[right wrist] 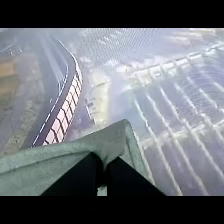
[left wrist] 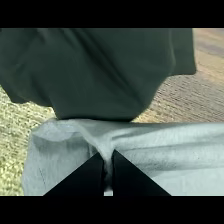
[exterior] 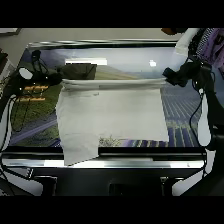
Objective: Fold the clothes and pants, and hang the long-sleeved shirts on hangers.
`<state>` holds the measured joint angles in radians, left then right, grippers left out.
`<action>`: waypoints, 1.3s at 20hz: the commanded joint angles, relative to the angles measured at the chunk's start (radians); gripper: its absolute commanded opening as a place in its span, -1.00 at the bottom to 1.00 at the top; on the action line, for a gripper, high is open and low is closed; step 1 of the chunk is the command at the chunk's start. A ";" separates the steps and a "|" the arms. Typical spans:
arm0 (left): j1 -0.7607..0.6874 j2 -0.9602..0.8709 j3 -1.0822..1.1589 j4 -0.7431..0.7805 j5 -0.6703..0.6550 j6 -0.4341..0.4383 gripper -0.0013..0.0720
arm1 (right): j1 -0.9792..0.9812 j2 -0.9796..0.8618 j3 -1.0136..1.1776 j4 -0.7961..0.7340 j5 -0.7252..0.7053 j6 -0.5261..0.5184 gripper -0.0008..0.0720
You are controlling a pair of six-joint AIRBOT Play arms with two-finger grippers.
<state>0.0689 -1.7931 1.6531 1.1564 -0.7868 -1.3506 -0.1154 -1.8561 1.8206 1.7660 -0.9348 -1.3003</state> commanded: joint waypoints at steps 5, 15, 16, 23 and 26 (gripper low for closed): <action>0.031 -0.012 0.009 -0.004 -0.196 0.005 -0.91 | 0.000 -0.025 -0.001 -0.010 -0.162 0.003 -0.89; 0.048 -0.047 0.013 -0.001 -0.584 0.005 -0.90 | 0.001 -0.064 -0.001 -0.034 -0.424 -0.019 -0.89; 0.048 -0.057 0.013 -0.001 -0.610 0.005 -0.90 | 0.001 -0.074 -0.001 -0.035 -0.439 -0.021 -0.89; 0.048 -0.088 0.013 -0.001 -0.649 0.005 -0.88 | 0.001 -0.119 -0.001 -0.031 -0.514 -0.023 -0.86; 0.062 -0.081 0.014 0.000 -0.666 -0.030 0.35 | 0.000 -0.111 -0.001 -0.028 -0.582 -0.071 0.16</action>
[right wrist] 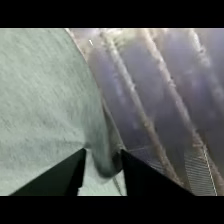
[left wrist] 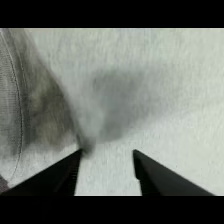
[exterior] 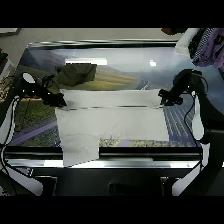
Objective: Fold the clothes and pants, and hang the long-sleeved shirts on hangers.
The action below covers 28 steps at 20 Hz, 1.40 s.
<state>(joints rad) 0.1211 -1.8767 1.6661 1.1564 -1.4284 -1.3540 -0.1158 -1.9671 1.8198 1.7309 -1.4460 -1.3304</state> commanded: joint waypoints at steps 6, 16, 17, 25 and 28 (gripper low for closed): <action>0.205 0.239 -0.169 -0.043 -0.119 -0.097 0.50 | -0.096 0.218 -0.026 0.069 -0.141 -0.233 0.34; 0.534 0.893 -1.247 -0.359 0.175 0.056 0.50 | -0.292 0.730 -0.762 0.254 0.097 -0.329 0.34; 0.522 0.900 -1.276 -0.368 0.189 0.078 0.49 | -0.292 0.745 -0.791 0.256 0.107 -0.332 0.34; 0.358 0.873 -1.336 -0.367 0.255 0.100 0.49 | -0.292 0.756 -0.829 0.315 0.105 -0.335 0.34; 0.323 0.864 -1.336 -0.368 0.286 0.098 0.49 | -0.292 0.756 -0.829 0.331 0.104 -0.335 0.34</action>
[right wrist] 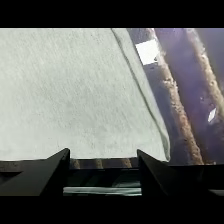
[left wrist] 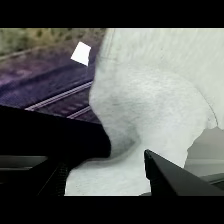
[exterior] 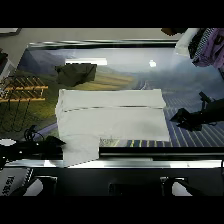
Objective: Fold the clothes and pants, and hang the long-sleeved shirts on hangers.
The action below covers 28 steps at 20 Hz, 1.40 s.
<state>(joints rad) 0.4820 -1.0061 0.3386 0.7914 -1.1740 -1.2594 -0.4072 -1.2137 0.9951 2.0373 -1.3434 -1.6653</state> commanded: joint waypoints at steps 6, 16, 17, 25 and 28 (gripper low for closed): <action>-0.072 -0.017 -0.008 -0.007 0.003 0.029 -0.34 | -0.001 0.003 -0.005 0.051 -0.027 0.000 0.34; -0.072 -0.014 -0.008 -0.011 -0.075 0.064 -0.90 | -0.002 0.080 0.001 -0.061 -0.026 0.028 0.33; -0.072 -0.014 -0.008 -0.011 -0.075 0.064 -0.90 | -0.002 0.067 -0.021 -0.075 -0.022 0.026 0.35; -0.072 -0.014 -0.008 -0.011 -0.075 0.064 -0.90 | -0.002 -0.043 -0.209 -0.066 0.137 -0.005 0.40; -0.072 -0.014 -0.008 -0.011 -0.075 0.064 -0.90 | -0.001 -0.117 -0.217 -0.021 0.139 -0.062 0.40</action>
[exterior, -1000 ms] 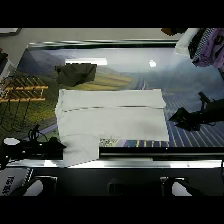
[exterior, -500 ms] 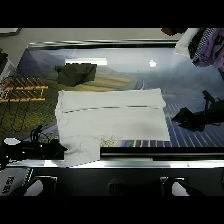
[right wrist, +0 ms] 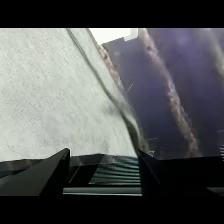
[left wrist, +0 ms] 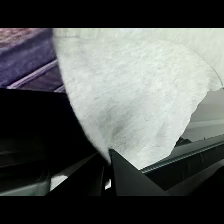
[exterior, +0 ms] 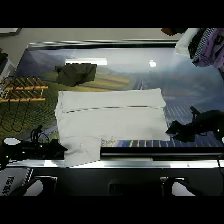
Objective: Fold the clothes and pants, and hang the long-sleeved shirts on hangers.
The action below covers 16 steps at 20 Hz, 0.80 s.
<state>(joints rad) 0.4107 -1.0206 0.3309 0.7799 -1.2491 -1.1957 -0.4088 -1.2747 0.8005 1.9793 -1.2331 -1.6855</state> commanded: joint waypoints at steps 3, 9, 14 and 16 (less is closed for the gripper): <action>0.000 0.001 0.000 -0.014 0.000 0.000 -0.90 | 0.001 -0.077 -0.023 0.024 0.031 -0.050 0.39; 0.000 0.000 0.000 -0.029 0.002 0.000 -0.90 | 0.001 -0.077 -0.039 0.035 0.028 -0.050 0.32; 0.000 0.001 0.036 -0.029 0.000 0.000 -0.90 | 0.001 -0.066 -0.071 0.104 0.002 -0.106 -0.89; 0.000 0.001 0.095 -0.028 -0.021 -0.023 -0.90 | 0.001 -0.023 -0.071 0.100 0.000 -0.095 -0.89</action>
<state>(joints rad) 0.4107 -1.0206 0.3759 0.7521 -1.2522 -1.1973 -0.4080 -1.3323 0.7334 2.0541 -1.2110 -1.7744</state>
